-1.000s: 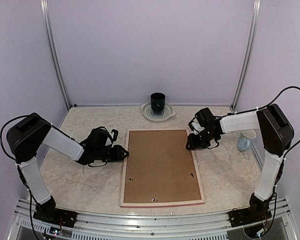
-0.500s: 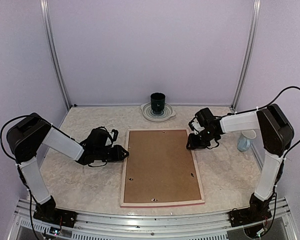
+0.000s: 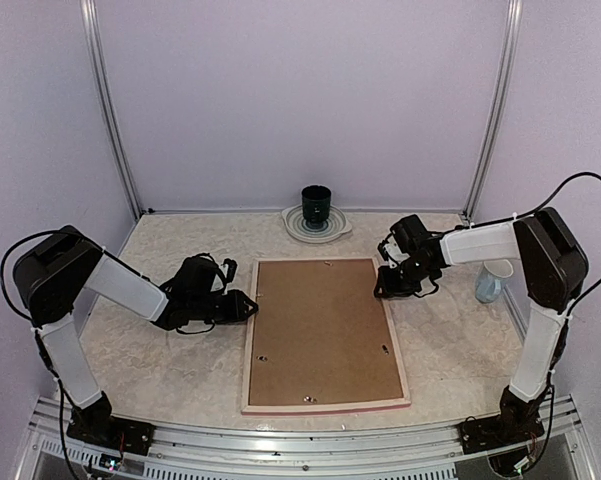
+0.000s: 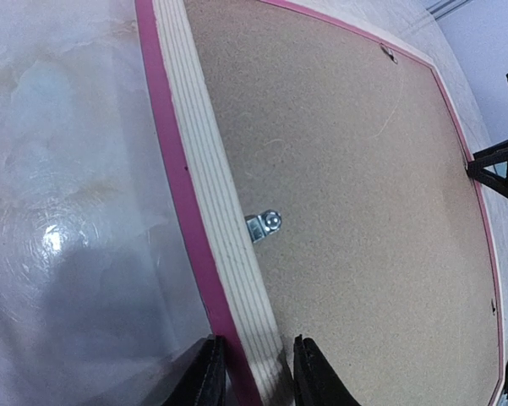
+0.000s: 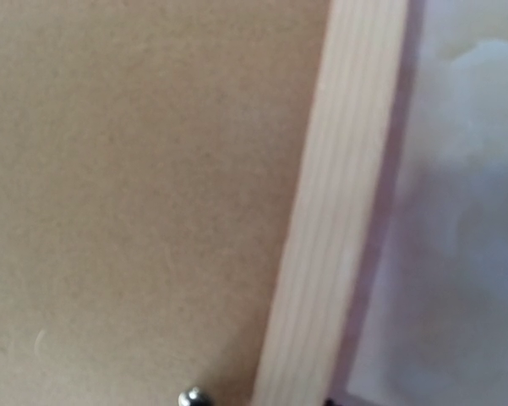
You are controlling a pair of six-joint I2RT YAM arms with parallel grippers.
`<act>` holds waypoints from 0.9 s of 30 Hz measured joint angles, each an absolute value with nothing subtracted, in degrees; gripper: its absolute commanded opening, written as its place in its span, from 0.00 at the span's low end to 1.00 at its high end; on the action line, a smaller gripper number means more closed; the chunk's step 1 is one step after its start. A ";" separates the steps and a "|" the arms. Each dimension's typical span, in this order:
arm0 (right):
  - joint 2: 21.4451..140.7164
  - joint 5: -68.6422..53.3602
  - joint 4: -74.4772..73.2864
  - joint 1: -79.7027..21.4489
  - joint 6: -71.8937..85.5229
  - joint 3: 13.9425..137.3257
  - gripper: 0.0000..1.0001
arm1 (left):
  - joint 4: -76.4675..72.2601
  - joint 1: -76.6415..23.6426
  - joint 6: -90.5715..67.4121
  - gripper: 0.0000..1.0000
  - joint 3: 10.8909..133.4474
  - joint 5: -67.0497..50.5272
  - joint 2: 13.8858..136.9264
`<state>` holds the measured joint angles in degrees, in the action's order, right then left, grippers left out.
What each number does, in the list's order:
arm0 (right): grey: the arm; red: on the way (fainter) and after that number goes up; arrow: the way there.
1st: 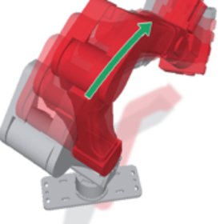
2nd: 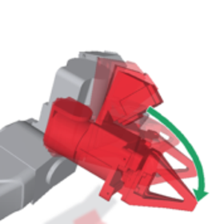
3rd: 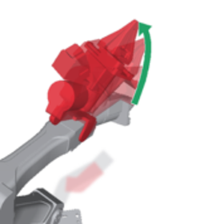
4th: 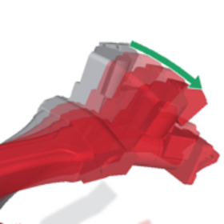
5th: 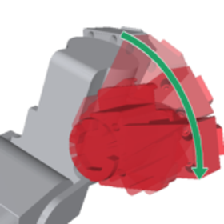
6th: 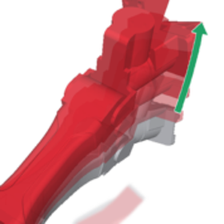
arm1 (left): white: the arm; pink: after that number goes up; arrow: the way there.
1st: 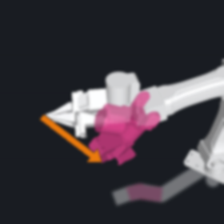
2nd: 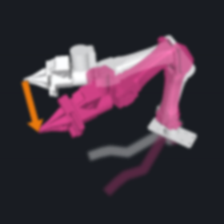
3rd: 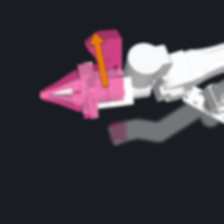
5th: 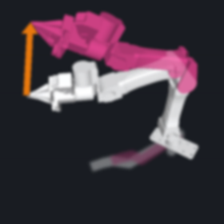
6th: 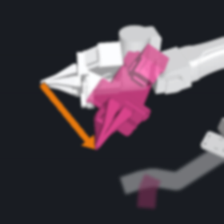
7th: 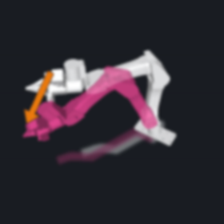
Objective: Put the photo into the frame
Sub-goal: Press the fastener onto the backboard.
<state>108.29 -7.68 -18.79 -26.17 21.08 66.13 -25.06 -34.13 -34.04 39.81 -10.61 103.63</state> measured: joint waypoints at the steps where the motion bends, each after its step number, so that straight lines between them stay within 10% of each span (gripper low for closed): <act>1: 108.33 -7.66 -18.81 -26.17 21.10 66.17 0.27 | -25.06 -34.13 -34.04 0.29 39.81 -10.61 103.63; 16: 109.71 -7.62 -18.98 -26.04 21.23 67.88 0.17 | -25.12 -33.82 -34.04 0.29 39.83 -10.59 103.68; 27: 109.69 -8.23 -20.05 -25.96 21.78 68.53 0.33 | -25.12 -33.80 -34.04 0.29 39.83 -10.59 103.68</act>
